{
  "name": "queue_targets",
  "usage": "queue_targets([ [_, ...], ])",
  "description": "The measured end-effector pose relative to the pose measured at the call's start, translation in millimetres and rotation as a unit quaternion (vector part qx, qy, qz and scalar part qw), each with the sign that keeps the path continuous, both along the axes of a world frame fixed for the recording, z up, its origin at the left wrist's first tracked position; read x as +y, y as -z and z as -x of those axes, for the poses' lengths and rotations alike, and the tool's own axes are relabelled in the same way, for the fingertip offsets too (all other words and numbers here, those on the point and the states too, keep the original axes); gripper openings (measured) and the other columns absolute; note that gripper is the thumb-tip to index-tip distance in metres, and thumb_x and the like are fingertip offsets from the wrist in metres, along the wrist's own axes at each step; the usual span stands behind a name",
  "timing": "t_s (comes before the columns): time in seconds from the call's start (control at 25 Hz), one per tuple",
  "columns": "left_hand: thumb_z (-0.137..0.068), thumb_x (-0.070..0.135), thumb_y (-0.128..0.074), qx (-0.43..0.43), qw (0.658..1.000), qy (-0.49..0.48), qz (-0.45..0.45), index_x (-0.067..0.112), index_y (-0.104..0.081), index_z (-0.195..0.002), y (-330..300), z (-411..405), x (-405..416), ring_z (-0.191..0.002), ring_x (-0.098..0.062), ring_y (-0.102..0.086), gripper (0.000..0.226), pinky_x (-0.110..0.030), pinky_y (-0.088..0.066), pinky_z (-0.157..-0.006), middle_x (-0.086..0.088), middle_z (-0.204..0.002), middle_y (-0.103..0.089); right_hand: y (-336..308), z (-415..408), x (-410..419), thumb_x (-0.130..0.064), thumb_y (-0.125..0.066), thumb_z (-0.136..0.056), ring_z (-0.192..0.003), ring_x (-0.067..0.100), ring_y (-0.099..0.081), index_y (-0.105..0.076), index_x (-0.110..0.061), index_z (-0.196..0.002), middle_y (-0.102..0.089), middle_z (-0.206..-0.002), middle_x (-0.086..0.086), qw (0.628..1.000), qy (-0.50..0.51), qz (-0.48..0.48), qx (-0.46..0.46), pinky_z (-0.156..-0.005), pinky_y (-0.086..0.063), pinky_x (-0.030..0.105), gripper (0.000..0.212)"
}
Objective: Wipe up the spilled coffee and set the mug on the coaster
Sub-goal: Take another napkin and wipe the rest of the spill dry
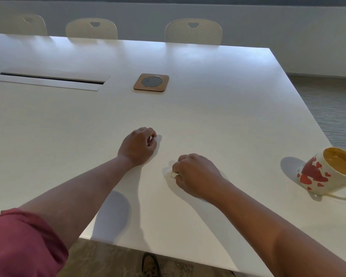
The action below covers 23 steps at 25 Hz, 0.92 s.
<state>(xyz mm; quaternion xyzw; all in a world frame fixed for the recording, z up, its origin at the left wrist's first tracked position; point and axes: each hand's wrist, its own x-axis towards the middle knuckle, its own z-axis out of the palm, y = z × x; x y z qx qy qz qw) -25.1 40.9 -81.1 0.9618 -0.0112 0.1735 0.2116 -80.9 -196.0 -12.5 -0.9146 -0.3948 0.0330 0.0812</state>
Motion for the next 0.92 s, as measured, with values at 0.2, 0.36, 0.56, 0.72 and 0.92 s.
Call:
queue_targets([
  [0.2,-0.092,0.027,-0.06,0.001,1.0,0.0,0.002,0.026,-0.062,-0.084,0,0,1,-0.07,-0.019,-0.055,0.008,-0.031,-0.045,-0.064,0.012,-0.073,-0.054,-8,10,3,-0.021,-0.058,-0.08,-0.067,0.024,-0.057,-0.061,-0.015,-0.07,-0.06,-0.071,-0.001,0.992,-0.005,-0.007,0.129,-0.056,-0.047,0.037,0.013],
  [0.36,-0.092,0.028,-0.06,0.004,1.0,-0.004,0.005,0.027,-0.062,-0.084,2,-1,1,-0.069,-0.018,-0.055,0.008,-0.03,-0.044,-0.065,0.012,-0.074,-0.054,-17,-37,-29,-0.025,-0.061,-0.075,-0.076,0.028,-0.063,-0.072,-0.018,-0.078,-0.071,-0.073,0.005,0.975,0.147,-0.11,0.128,-0.063,-0.049,0.033,0.014],
  [0.56,-0.092,0.029,-0.06,0.003,1.0,-0.004,0.005,0.029,-0.061,-0.084,2,-2,2,-0.068,-0.017,-0.054,0.008,-0.029,-0.04,-0.064,0.013,-0.071,-0.052,-4,-75,-65,-0.011,-0.055,-0.077,-0.08,0.04,-0.06,-0.06,-0.018,-0.065,-0.065,-0.074,0.008,0.96,0.27,-0.045,0.058,-0.056,-0.034,0.03,0.015],
  [0.72,-0.091,0.03,-0.058,0.009,1.0,-0.001,0.005,0.03,-0.059,-0.084,2,-3,2,-0.067,-0.015,-0.052,0.007,-0.028,-0.037,-0.064,0.015,-0.07,-0.051,2,-54,-39,-0.015,-0.054,-0.08,-0.091,0.036,-0.065,-0.074,-0.025,-0.089,-0.074,-0.096,0.011,0.971,0.225,-0.03,0.08,-0.069,-0.043,0.029,0.024],
  [0.92,-0.091,0.03,-0.058,0.011,1.0,0.001,0.007,0.03,-0.059,-0.085,1,-2,3,-0.068,-0.017,-0.053,0.006,-0.029,-0.039,-0.064,0.015,-0.071,-0.052,-2,-22,-10,-0.015,-0.057,-0.08,-0.092,0.022,-0.061,-0.071,-0.034,-0.095,-0.069,-0.093,-0.002,0.973,0.137,-0.028,0.185,-0.065,-0.042,0.027,0.027],
])
